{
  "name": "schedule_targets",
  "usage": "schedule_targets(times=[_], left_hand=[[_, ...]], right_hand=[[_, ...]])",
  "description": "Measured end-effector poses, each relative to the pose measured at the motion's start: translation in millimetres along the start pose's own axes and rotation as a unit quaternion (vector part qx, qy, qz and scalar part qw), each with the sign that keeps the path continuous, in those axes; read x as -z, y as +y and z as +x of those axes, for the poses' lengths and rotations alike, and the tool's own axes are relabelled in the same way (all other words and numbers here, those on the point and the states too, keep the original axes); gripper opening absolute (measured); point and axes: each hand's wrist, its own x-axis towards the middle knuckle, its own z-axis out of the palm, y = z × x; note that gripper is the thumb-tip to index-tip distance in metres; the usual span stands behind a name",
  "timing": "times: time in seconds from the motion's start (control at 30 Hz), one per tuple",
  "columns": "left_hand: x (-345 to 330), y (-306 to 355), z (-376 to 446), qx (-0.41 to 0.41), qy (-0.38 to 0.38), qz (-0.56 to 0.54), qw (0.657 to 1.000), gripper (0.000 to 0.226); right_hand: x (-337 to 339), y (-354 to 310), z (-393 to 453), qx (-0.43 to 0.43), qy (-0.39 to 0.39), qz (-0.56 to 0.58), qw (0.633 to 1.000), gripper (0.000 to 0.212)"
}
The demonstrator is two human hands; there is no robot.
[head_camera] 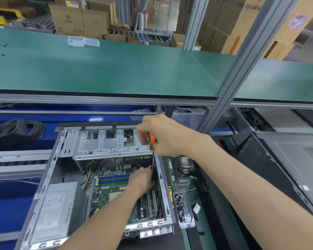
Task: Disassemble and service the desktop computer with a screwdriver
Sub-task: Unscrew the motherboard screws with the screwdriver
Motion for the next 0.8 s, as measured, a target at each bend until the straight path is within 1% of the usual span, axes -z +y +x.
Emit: schedule_targets(times=[0.03,0.07,0.13,0.17,0.2,0.23,0.27,0.3,0.37,0.4,0.43,0.47,0.5,0.57,0.6,0.63,0.7,0.73,0.8], left_hand=[[0.0,0.4,0.4,0.001,0.002,-0.002,1.0,0.024],[0.0,0.7,0.4,0.003,0.002,-0.007,1.0,0.022],[-0.4,0.6,0.1,0.011,0.0,-0.016,1.0,0.022],[-0.6,0.3,0.3,0.011,-0.001,-0.017,1.0,0.024],[-0.8,0.2,0.4,0.011,-0.001,-0.015,1.0,0.029],[-0.9,0.1,0.5,0.011,-0.001,-0.013,1.0,0.032],[-0.9,-0.3,0.6,0.01,0.001,-0.012,1.0,0.033],[-0.6,-0.4,0.5,0.011,0.002,-0.012,1.0,0.033],[0.1,-0.1,0.4,0.014,0.002,-0.014,1.0,0.031],[0.3,0.3,0.5,0.015,0.002,-0.016,1.0,0.029],[0.2,0.8,0.7,0.016,0.002,-0.018,1.0,0.026],[-0.1,1.4,0.9,0.018,0.001,-0.021,1.0,0.025],[-0.5,1.4,0.9,0.021,0.001,-0.024,0.999,0.025],[-1.6,1.7,0.5,0.022,0.001,-0.026,0.999,0.024],[-2.3,1.3,0.6,0.021,0.002,-0.025,0.999,0.024],[-3.3,0.9,1.2,0.02,0.003,-0.024,1.0,0.024],[-4.4,0.0,2.2,0.019,0.005,-0.02,1.0,0.026],[-4.4,-0.3,2.7,0.019,0.005,-0.017,1.0,0.028],[-4.0,-0.3,3.2,0.019,0.002,-0.011,1.0,0.033]], right_hand=[[-0.4,-0.1,-1.6,-0.001,0.006,-0.004,1.0,0.03],[-1.6,1.0,-2.2,-0.01,0.029,-0.032,0.999,0.028],[-4.0,3.0,-1.8,-0.065,0.083,-0.124,0.987,0.037],[-4.0,3.5,-0.4,-0.088,0.096,-0.152,0.98,0.04],[-4.5,3.7,0.9,-0.089,0.104,-0.156,0.978,0.034],[-5.2,3.3,2.4,-0.078,0.098,-0.141,0.982,0.023],[-5.5,3.2,3.0,-0.059,0.082,-0.115,0.988,0.011],[-5.6,3.3,3.2,-0.038,0.062,-0.086,0.994,0.008],[-3.9,4.9,1.8,-0.008,0.022,-0.032,0.999,0.025],[-2.6,4.8,0.6,-0.002,0.015,-0.007,1.0,0.031],[-2.8,4.7,-0.9,-0.001,0.022,0.002,1.0,0.032],[-3.5,4.8,-2.6,-0.01,0.039,-0.015,0.999,0.03],[-5.3,6.0,-3.1,-0.029,0.068,-0.058,0.996,0.03],[-5.9,4.8,-2.4,-0.085,0.111,-0.168,0.976,0.043],[-5.1,3.7,-0.1,-0.096,0.122,-0.191,0.969,0.045],[-5.1,3.0,1.9,-0.091,0.123,-0.187,0.97,0.039],[-5.2,1.5,4.9,-0.058,0.094,-0.127,0.986,0.016],[-4.9,1.7,5.1,-0.038,0.067,-0.093,0.993,0.005],[-2.1,3.3,2.7,-0.009,0.008,-0.026,1.0,0.024]])
